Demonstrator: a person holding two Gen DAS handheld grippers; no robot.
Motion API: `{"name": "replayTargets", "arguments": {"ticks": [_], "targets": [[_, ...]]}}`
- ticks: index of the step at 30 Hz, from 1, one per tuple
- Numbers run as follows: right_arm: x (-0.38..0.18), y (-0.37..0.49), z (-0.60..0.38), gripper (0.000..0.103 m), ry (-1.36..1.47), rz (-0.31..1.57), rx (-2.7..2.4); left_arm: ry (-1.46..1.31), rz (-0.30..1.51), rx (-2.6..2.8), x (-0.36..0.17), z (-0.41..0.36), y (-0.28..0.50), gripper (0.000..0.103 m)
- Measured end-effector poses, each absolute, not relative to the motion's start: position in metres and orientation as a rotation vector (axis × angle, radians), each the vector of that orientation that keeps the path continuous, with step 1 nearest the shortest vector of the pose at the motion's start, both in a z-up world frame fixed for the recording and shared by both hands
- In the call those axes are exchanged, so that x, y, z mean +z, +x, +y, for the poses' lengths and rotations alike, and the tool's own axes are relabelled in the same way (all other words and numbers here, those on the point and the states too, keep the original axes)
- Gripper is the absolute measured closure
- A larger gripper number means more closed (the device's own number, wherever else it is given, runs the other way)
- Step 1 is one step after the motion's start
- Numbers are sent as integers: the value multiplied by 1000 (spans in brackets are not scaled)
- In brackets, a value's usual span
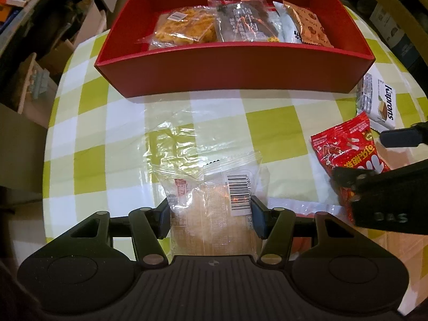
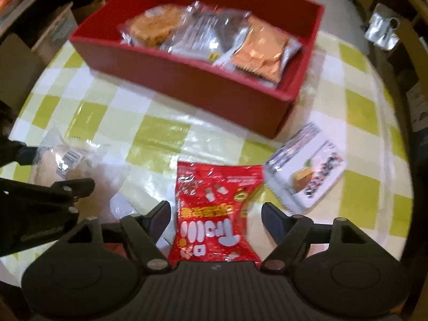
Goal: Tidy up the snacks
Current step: 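Close the right tool on the red Trolli bag while the left holds the bread bag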
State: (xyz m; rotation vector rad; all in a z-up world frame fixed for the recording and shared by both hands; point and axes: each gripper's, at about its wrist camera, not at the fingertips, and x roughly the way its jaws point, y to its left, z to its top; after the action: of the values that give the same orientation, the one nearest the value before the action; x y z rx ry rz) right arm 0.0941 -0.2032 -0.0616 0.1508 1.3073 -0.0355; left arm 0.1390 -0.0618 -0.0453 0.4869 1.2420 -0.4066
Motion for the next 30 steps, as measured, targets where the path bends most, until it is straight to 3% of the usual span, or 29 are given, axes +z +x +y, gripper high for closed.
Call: {"name": "replayTargets", "arguments": {"ticks": [4,6,15,18,26,30], "targets": [[-70,101,-194,18,121,1305,-23,497,1249,-401,-49,-64,139,38],[-69,102,-198,32,133,1300,-38,492,1256,-399,-50,-64,141,38],[-54,85,-213,38,136,1288,-51,482,1245,-416,-43,-63,139,38],[-41,82,-216,45,160,1251,-42,473,1235,-420,-38,-63,138,38],[-49,87,-215,45,142,1274,-54,465,1227,-409,-34,-65,142,38],[-60,93,-216,30,152,1304,0,471,1236,-410,-38,-66,142,38]]}}
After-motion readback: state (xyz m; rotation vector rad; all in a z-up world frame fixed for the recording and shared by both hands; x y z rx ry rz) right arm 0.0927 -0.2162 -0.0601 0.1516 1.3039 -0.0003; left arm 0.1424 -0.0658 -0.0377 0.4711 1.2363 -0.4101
